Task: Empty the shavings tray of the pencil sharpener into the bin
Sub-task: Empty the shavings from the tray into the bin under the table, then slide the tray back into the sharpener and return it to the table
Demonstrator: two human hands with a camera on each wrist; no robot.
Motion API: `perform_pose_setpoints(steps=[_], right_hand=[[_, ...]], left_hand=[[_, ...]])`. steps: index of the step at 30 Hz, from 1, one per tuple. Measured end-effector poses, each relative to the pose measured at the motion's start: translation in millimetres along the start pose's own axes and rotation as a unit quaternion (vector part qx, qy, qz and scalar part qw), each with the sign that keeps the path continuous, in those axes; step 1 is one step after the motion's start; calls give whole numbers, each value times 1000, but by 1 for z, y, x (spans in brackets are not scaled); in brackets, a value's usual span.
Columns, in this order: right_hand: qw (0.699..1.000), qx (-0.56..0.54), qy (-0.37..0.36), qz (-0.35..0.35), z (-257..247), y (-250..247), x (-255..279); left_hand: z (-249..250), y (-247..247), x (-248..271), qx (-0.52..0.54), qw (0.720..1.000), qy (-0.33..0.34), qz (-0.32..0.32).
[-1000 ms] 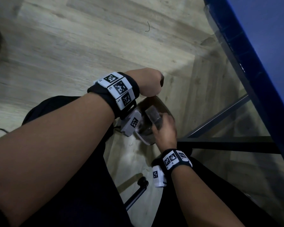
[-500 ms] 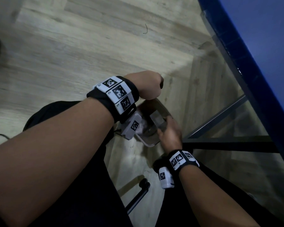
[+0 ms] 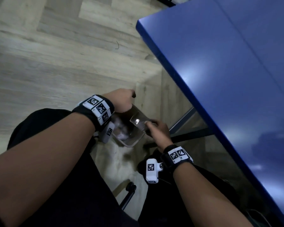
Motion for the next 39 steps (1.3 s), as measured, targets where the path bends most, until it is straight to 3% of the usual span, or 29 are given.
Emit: perform_pose_setpoints(steps=[8,13,16,20,25,31,39], right_hand=[[983,-155,11,-101,-24,-39,89],[961,-218,0,-170,-43,-69,159],[962,-197,-38,-187,-57,-89,199],[970,-87,-177,-142,-75,-130,252],[941,72,-328,-38,-84,-178,318],[932,70,-351,64,-66,-232,365],[938,51,-317,127,-14,-312,397]], left_hand=[[70,43,75,-98,982,143,-73],[113,37,139,-181,958,218,-36],[132,24,175,-207,945,252,-15],[165,17,221,-246,929,277,-20],[219,14,271,-272,911,309,-6],[288,34,311,-308,879,364,-16],[371,69,321,-415,821,381,-87]])
Point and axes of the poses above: each hand's wrist, its own x-axis away from the middle knuckle, its own y-axis out of the palm, z = x × y, the point moved 7 cm from there along -x, towards the middle knuckle, and after that the axes turned 2 degrees about x, right-handed, at the moved point
